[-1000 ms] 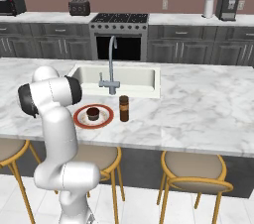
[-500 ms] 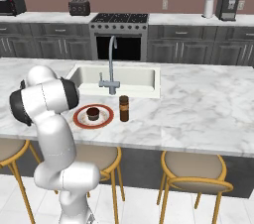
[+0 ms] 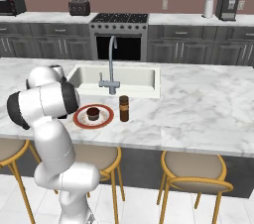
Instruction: Take the cinnamon bottle from the cabinet and place it on the dining table, next to the plate with the cupcake. Then take the chocolate from the dining counter and place it on the cupcake plate.
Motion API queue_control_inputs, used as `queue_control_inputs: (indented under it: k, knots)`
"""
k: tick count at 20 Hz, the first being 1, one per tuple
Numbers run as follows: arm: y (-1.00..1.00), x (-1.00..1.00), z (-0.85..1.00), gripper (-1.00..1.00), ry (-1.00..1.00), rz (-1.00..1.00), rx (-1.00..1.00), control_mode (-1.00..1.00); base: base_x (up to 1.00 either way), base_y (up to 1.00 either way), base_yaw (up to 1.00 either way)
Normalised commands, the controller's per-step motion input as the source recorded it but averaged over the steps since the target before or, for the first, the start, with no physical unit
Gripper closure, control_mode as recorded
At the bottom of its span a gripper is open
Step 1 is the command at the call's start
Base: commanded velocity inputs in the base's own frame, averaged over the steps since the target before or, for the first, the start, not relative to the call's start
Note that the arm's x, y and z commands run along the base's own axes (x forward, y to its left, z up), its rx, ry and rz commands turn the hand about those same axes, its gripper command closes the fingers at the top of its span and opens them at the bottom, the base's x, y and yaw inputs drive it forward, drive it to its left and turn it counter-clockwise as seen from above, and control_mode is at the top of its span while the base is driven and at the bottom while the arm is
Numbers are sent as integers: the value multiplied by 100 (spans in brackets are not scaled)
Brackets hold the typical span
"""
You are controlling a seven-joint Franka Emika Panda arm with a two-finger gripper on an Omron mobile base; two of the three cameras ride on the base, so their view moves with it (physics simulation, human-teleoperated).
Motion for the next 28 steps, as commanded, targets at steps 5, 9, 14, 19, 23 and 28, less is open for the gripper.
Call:
queue_control_inputs:
  k: [5, 9, 14, 19, 23, 28]
  knots:
    - [-41, 18, -14, 100, 0, 10, 0, -100, 0, 0, 0]
    - [-30, 27, -4, 100, 0, 10, 0, -100, 0, 0, 0]
    - [-31, 21, -7, 100, 0, 5, 0, -100, 0, 0, 0]
    - [-19, 13, -15, 100, 0, 0, 0, -100, 0, 0, 0]
    - [-9, 12, -16, 100, 0, 0, 0, -100, 0, 0, 0]
    - [0, 7, -12, 100, 0, 0, 0, -100, 0, 0, 0]
